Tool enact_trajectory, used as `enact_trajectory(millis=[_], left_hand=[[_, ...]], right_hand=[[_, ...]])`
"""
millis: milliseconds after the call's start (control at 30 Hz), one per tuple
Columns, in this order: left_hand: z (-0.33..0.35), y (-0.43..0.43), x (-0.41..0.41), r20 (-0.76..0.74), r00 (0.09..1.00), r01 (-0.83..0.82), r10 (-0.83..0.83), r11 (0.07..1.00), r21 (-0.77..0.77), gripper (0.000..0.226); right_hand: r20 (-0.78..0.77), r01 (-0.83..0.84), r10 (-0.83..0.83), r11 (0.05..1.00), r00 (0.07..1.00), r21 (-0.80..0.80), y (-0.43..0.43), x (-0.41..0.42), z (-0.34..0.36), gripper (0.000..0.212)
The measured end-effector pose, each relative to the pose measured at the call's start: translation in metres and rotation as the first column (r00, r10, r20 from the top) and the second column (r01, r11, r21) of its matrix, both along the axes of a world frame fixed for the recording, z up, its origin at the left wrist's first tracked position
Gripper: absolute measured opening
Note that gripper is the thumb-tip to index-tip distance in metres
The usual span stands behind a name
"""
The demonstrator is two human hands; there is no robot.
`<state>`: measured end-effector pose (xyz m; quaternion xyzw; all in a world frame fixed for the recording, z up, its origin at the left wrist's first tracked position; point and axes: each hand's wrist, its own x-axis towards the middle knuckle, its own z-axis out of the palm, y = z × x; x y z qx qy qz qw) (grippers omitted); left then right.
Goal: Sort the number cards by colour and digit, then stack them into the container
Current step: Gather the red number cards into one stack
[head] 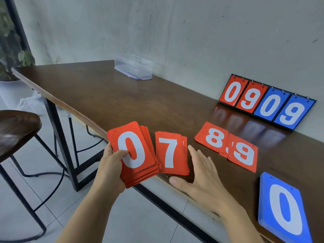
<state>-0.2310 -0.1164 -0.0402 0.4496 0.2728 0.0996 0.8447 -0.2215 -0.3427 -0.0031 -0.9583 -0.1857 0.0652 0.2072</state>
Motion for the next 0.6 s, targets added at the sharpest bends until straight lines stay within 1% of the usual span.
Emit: enact_trajectory(millis=[100, 233, 400, 533, 600], left_hand=[[0.000, -0.001, 0.001, -0.015, 1.000, 0.011, -0.011, 1.000, 0.021, 0.048], [0.001, 0.001, 0.002, -0.031, 0.999, 0.008, -0.008, 1.000, 0.020, 0.046], [-0.002, -0.002, -0.002, -0.026, 1.000, -0.006, 0.006, 1.000, 0.010, 0.044], [-0.002, -0.005, -0.006, -0.017, 1.000, -0.003, 0.003, 1.000, 0.008, 0.048], [0.000, -0.005, -0.006, -0.015, 1.000, -0.007, 0.007, 1.000, 0.011, 0.047]], right_hand=[[-0.021, -0.056, 0.057, 0.998, 0.998, 0.039, 0.009, 0.004, 0.002, 0.096], [0.008, -0.181, 0.181, 0.983, 0.983, 0.002, 0.030, 0.006, -0.008, 0.109], [0.079, -0.241, 0.239, 0.970, 0.968, 0.022, 0.051, 0.005, -0.017, 0.107], [0.068, -0.319, 0.316, 0.947, 0.946, 0.043, 0.063, -0.001, -0.017, 0.105], [0.015, -0.340, 0.340, 0.933, 0.940, 0.120, 0.063, -0.001, -0.010, 0.103]])
